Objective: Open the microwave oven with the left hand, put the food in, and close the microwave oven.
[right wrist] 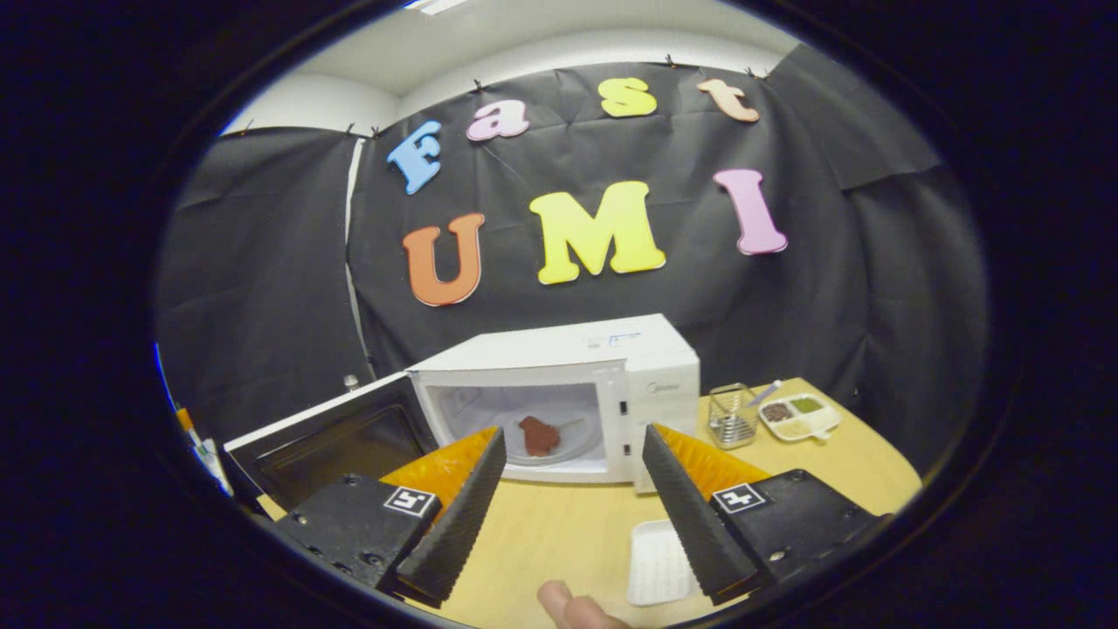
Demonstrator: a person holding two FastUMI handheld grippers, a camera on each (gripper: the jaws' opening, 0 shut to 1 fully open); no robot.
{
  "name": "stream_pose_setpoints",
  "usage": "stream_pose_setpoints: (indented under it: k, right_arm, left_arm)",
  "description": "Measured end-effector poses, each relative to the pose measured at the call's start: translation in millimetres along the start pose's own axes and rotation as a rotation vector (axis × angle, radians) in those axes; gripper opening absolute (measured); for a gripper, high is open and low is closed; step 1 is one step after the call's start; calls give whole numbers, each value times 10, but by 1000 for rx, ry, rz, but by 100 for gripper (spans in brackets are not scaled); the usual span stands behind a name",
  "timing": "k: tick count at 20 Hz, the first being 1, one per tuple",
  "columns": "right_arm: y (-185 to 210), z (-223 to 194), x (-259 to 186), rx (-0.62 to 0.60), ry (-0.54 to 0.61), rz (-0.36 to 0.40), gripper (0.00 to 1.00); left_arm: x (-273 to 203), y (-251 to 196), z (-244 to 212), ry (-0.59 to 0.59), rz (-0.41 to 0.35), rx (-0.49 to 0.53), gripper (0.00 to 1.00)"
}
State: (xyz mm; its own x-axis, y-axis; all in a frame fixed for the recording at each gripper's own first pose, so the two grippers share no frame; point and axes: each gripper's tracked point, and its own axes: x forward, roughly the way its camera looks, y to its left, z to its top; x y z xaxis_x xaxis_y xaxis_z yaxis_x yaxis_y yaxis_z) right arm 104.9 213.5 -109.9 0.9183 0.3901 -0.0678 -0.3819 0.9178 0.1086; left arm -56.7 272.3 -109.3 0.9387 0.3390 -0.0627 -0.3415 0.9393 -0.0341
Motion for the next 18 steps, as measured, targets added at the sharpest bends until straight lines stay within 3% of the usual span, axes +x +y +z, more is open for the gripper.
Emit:
stream_pose_setpoints:
  k: [3, 6, 10, 16, 17, 18]
  right_arm:
    - [-187, 166, -305, -47, -24, 11, 100]
    - [-300, 315, -565, -96, -86, 45, 100]
    - [-486, 174, -718, -93, -80, 57, 100]
    - [-718, 238, -807, -104, -105, 12, 100]
    - [-676, 200, -803, -104, -97, 24, 100]
    - [-673, 186, -810, -103, -91, 29, 100]
  left_arm:
    - [137, 46, -166, 24, 14, 42, 0]
    - [281, 67, -398, 68, 23, 1, 0]
    - [488, -7, -539, 32, -18, -34, 0]
    - [717, -166, -880, 83, -37, -19, 0]
    - [722, -216, -931, 100, -50, -20, 17]
    - [726, -243, -945, 102, -51, -14, 0]
